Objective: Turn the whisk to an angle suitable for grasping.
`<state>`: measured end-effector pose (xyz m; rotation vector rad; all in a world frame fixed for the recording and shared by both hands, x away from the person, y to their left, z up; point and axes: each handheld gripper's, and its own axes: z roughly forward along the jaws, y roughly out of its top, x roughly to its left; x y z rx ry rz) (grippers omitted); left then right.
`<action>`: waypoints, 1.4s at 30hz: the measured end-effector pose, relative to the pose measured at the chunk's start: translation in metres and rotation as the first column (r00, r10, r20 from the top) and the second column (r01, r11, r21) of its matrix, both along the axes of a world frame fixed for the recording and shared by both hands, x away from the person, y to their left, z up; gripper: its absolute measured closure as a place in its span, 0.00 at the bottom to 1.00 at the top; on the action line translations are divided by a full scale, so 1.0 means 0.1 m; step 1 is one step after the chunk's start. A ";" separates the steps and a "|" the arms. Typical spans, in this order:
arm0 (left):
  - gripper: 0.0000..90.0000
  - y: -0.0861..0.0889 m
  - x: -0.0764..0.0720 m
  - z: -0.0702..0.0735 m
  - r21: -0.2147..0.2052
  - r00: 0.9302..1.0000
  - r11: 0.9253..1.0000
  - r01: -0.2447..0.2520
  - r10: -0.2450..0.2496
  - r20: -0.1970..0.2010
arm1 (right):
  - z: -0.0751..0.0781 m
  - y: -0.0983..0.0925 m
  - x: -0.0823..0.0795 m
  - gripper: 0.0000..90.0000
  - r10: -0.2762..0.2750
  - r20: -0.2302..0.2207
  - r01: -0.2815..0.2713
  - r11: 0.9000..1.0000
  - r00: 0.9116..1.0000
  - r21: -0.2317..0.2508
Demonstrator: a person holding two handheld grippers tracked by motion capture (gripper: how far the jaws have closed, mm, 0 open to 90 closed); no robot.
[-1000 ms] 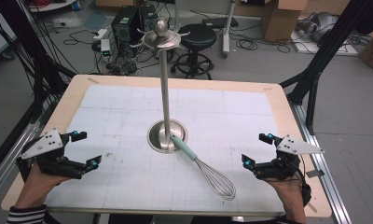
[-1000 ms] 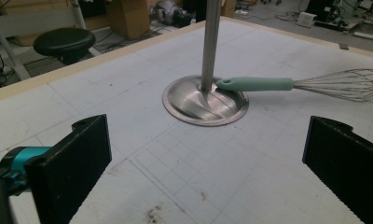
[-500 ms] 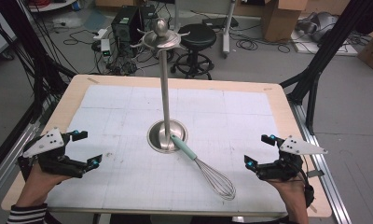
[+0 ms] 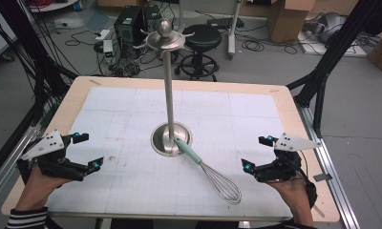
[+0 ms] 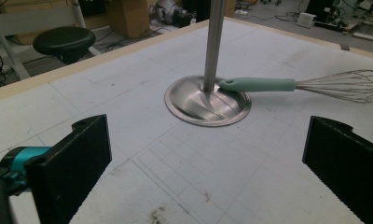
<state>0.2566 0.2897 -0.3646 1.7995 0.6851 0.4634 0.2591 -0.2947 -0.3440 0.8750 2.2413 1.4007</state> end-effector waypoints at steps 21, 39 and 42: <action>0.02 0.00 -0.01 -0.01 0.009 1.000 1.000 0.006 -0.006 -0.008 | 0.35 0.52 0.22 0.01 0.123 -0.093 -0.138 0.974 0.988 -0.179; 0.02 0.04 -0.04 -0.03 0.015 1.000 1.000 -0.001 0.001 -0.012 | 0.46 1.01 0.46 0.01 0.192 -0.183 -0.241 0.923 0.964 -0.302; 0.02 0.04 -0.04 -0.03 0.016 1.000 1.000 -0.001 0.001 -0.012 | 0.47 1.07 0.49 0.01 0.192 -0.192 -0.246 0.917 0.962 -0.315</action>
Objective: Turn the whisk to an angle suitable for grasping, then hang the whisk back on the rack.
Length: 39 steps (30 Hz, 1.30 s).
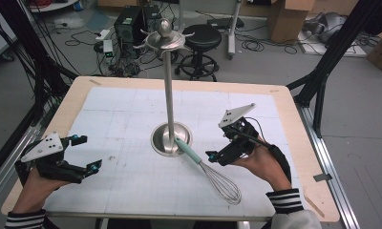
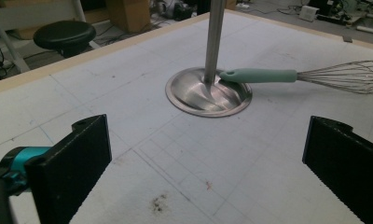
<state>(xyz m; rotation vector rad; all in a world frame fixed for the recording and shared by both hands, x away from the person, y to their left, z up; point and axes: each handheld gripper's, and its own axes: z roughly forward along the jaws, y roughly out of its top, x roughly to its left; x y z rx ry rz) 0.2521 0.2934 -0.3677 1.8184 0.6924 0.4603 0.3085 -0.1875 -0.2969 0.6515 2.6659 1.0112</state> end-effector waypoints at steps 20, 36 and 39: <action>0.02 -0.01 0.02 0.00 -0.001 1.000 1.000 0.004 -0.004 0.002 | -0.13 0.20 0.14 0.01 -0.001 -0.041 -0.002 0.998 0.999 -0.066; 0.02 -0.02 0.04 0.00 -0.009 1.000 1.000 0.003 -0.003 -0.003 | -0.41 0.35 0.24 0.01 -0.023 -0.082 0.014 0.994 0.996 -0.109; 0.02 -0.03 0.05 -0.01 -0.008 1.000 1.000 0.006 -0.006 -0.004 | -0.47 0.40 0.26 0.01 -0.032 -0.093 0.019 0.991 0.995 -0.133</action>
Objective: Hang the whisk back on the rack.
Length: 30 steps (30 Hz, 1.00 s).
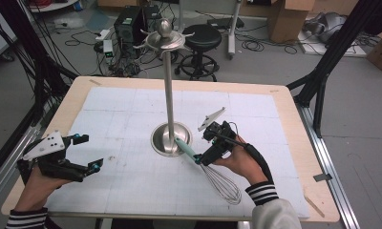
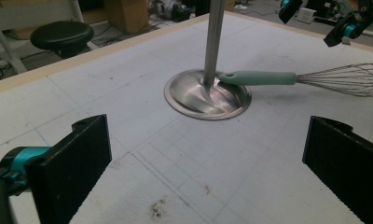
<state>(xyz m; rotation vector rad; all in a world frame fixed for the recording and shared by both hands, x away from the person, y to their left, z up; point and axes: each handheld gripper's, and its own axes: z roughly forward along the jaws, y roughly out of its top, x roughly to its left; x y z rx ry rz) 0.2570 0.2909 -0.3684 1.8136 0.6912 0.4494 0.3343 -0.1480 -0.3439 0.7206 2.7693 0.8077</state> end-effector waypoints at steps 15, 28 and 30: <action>0.02 -0.02 0.03 -0.01 0.002 1.000 1.000 0.006 -0.006 -0.008 | -0.17 0.17 0.05 0.01 -0.004 -0.029 0.003 1.000 1.000 -0.029; 0.02 -0.02 -0.01 -0.01 0.010 1.000 1.000 0.012 -0.012 -0.003 | -0.32 0.29 0.14 0.01 -0.037 -0.088 0.030 0.997 0.995 -0.077; 0.02 -0.02 -0.01 0.00 0.009 1.000 1.000 0.010 -0.010 -0.002 | -0.34 0.30 0.15 0.01 -0.042 -0.091 0.033 0.995 0.995 -0.090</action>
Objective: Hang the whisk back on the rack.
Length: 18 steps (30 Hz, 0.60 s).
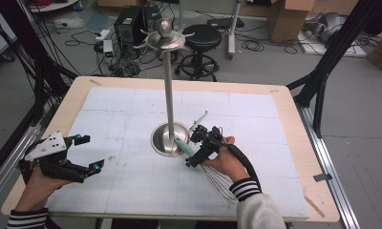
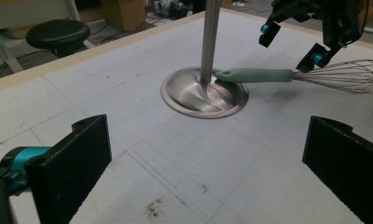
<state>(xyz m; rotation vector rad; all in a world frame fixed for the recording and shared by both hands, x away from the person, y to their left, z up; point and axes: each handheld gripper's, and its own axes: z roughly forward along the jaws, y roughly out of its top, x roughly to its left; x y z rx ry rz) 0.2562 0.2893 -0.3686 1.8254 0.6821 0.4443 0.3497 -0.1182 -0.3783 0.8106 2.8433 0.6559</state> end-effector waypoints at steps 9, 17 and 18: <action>0.02 0.00 0.00 0.00 0.001 1.000 1.000 0.000 0.000 0.000 | -0.10 0.06 0.04 0.01 -0.034 -0.020 0.033 0.999 0.999 -0.040; 0.02 0.01 0.00 0.00 -0.001 1.000 1.000 -0.002 0.002 -0.003 | -0.17 0.10 0.07 0.07 -0.051 -0.054 0.048 0.997 0.997 -0.062; 0.02 0.01 -0.01 0.00 -0.001 1.000 1.000 -0.004 0.004 -0.003 | -0.18 0.10 0.07 0.07 -0.049 -0.056 0.045 0.997 0.997 -0.066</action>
